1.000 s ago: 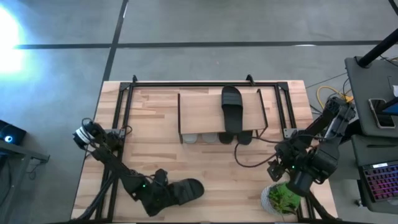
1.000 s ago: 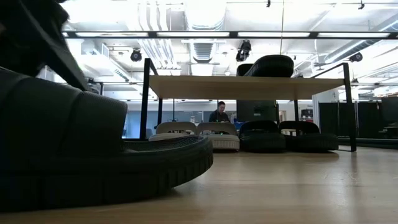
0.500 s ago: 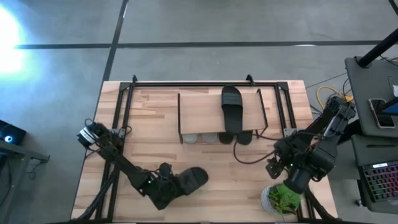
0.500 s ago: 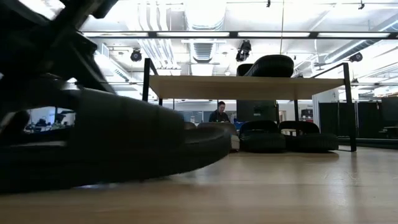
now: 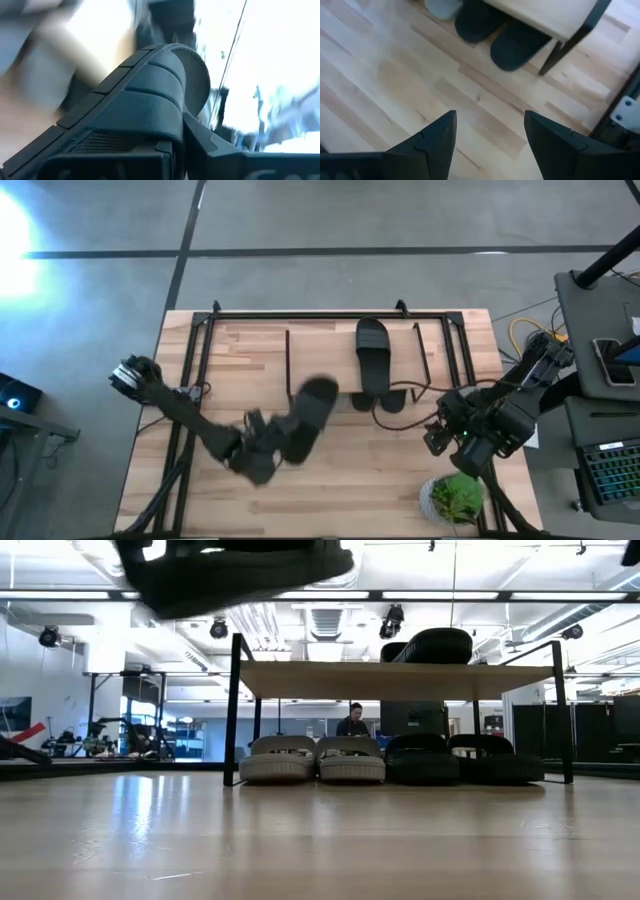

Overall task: Pick and place slides into the shelf
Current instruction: Put the black slipper on the shelf

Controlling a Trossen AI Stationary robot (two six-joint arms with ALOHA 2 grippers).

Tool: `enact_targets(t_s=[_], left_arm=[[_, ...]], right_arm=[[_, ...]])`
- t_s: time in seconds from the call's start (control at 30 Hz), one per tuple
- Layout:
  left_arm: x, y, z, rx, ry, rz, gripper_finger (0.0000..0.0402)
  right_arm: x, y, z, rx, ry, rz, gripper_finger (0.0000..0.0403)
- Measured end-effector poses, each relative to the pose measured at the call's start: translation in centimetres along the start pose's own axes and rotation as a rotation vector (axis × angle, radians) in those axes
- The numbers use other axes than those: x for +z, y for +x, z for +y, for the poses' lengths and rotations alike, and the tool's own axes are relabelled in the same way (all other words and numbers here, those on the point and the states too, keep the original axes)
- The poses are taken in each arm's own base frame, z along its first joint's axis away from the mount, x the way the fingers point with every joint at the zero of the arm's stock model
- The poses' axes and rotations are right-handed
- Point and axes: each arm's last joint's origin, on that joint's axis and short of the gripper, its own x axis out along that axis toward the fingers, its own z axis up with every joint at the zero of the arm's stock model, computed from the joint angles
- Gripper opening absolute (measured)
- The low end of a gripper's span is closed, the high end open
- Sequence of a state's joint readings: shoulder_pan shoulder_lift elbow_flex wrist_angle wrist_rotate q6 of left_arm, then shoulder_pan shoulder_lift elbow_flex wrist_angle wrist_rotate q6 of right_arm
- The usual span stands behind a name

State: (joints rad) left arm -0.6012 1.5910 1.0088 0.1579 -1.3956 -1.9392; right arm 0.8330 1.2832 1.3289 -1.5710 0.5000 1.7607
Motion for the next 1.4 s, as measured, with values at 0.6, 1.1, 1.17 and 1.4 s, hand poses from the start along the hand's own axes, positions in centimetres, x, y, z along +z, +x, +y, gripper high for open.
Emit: enact_targets(t_s=[0.6,1.1,1.17,1.4], left_arm=[[4.1,15.9,-8.7,0.017,0.111,-0.281,0.0],[2.7,19.2,-7.6,0.028,0.088,-0.371,0.0018],[2.8,19.3,-7.5,0.03,0.092,-0.379,0.0027],[2.4,20.2,-4.5,0.051,0.008,-0.377,0.0066]], right_arm=[[3.6,-2.2,0.4,0.08,-0.108,-0.301,0.0182],[5.3,-1.9,1.3,0.087,-0.133,-0.34,0.0045],[5.5,-1.8,1.3,0.08,-0.133,-0.342,0.0047],[6.8,-1.3,1.9,0.092,-0.152,-0.359,0.0053]])
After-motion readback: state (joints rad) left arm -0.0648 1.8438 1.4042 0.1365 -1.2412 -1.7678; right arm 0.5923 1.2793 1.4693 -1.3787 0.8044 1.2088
